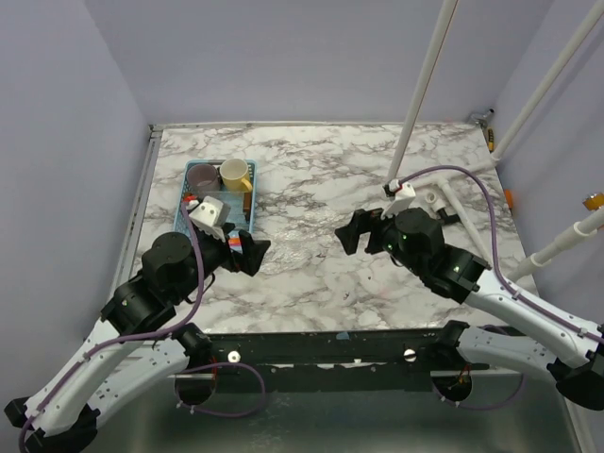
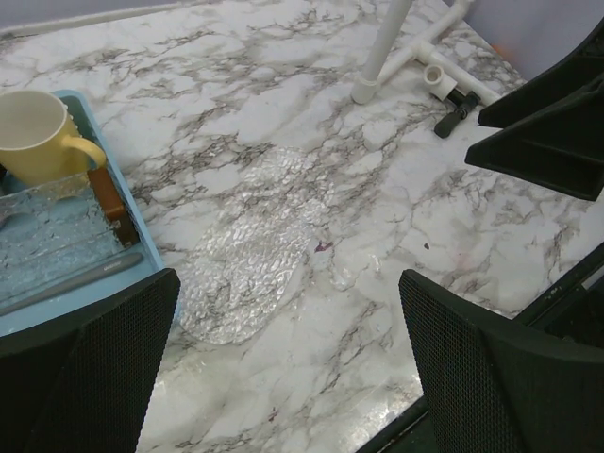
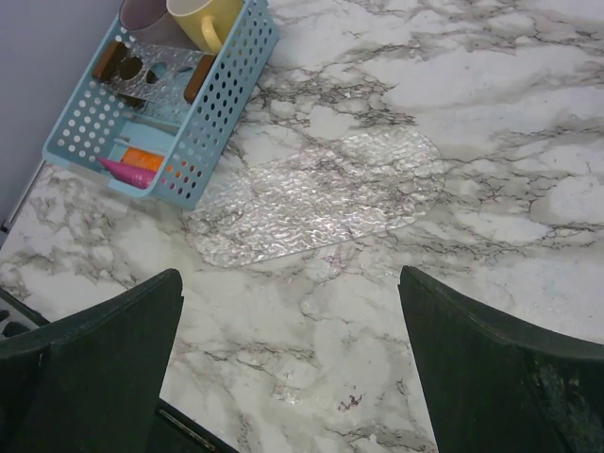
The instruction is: Prepare toiletry sets of a toothbrush and toothpaste on the tray
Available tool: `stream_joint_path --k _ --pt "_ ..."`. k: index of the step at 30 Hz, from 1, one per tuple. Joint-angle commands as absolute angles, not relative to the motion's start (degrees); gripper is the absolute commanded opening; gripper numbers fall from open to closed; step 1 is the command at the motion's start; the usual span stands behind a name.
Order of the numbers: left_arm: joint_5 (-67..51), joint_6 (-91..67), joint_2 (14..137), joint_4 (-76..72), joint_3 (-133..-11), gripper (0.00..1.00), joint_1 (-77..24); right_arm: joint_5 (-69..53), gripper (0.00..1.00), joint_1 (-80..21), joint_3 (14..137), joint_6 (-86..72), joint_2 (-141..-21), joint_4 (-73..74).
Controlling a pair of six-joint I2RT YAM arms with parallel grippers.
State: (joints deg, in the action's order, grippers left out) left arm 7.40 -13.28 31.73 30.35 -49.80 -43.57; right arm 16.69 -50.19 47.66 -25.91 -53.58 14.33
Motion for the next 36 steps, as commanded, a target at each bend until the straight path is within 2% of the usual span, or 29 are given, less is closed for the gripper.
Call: stream_joint_path --k 1,18,29,36 --pt "11.3 -14.0 30.8 31.3 -49.1 0.99 -43.4 20.6 1.0 -50.4 49.9 -27.0 -53.9 17.0" --pt "14.5 -13.5 29.6 32.4 -49.0 0.99 -43.2 18.8 1.0 -50.4 50.9 -22.8 -61.0 15.2" --pt "12.8 -13.9 29.6 34.4 -49.6 0.99 -43.2 18.0 1.0 -50.4 52.0 -20.2 -70.5 10.0" --pt "14.0 -13.3 28.6 34.3 -47.9 0.99 -43.2 17.1 1.0 -50.4 55.8 -18.6 -80.6 8.2"
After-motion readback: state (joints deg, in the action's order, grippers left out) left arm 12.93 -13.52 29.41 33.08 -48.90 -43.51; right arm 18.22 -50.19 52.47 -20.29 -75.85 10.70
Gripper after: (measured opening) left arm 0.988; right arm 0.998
